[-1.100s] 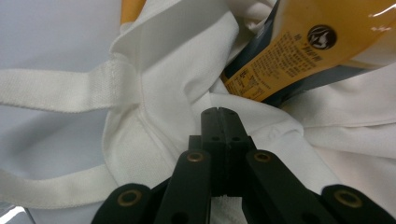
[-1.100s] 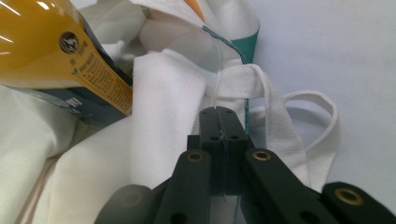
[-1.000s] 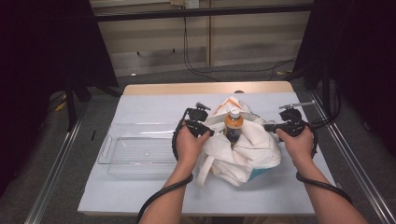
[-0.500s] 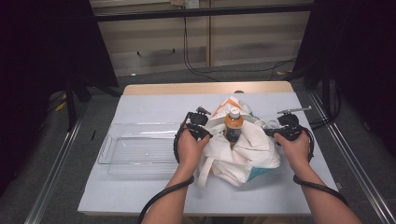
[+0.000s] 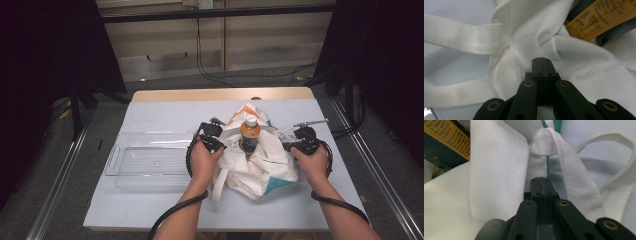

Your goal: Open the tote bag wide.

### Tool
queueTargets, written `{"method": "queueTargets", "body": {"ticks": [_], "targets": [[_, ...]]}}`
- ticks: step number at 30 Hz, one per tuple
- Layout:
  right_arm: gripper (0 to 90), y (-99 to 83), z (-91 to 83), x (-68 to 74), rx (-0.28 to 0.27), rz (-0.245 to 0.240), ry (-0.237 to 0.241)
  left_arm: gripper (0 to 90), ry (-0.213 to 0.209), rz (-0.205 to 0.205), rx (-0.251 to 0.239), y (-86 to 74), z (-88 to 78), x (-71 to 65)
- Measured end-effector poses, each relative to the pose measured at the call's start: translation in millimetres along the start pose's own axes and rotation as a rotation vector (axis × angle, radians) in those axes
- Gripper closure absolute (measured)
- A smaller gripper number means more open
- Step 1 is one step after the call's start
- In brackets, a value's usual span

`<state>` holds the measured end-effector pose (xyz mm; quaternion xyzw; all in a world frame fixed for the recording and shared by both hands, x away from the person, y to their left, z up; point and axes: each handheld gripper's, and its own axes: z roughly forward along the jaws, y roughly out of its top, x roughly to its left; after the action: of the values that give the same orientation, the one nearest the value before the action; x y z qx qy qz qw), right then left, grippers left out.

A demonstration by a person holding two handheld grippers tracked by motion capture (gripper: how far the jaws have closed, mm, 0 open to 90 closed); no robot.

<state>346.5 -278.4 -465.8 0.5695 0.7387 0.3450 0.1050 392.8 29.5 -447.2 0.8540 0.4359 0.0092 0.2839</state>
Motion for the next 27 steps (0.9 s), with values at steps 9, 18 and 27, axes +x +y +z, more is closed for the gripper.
{"method": "queueTargets", "body": {"ticks": [9,18,27], "targets": [[90.0,-2.0,-0.7,0.0,-0.011,-0.004,0.001,90.0,-0.007,0.0,-0.006,-2.3,-1.9,1.5],[90.0,6.9,-18.7,-1.2,-0.042,-0.027,-0.004,90.0,-0.03,-0.014,-0.06,5.5,-16.6,-1.0],[90.0,12.8,-31.2,0.7,-0.048,-0.034,-0.006,90.0,-0.031,0.012,-0.11,15.6,-36.9,-7.6]]}}
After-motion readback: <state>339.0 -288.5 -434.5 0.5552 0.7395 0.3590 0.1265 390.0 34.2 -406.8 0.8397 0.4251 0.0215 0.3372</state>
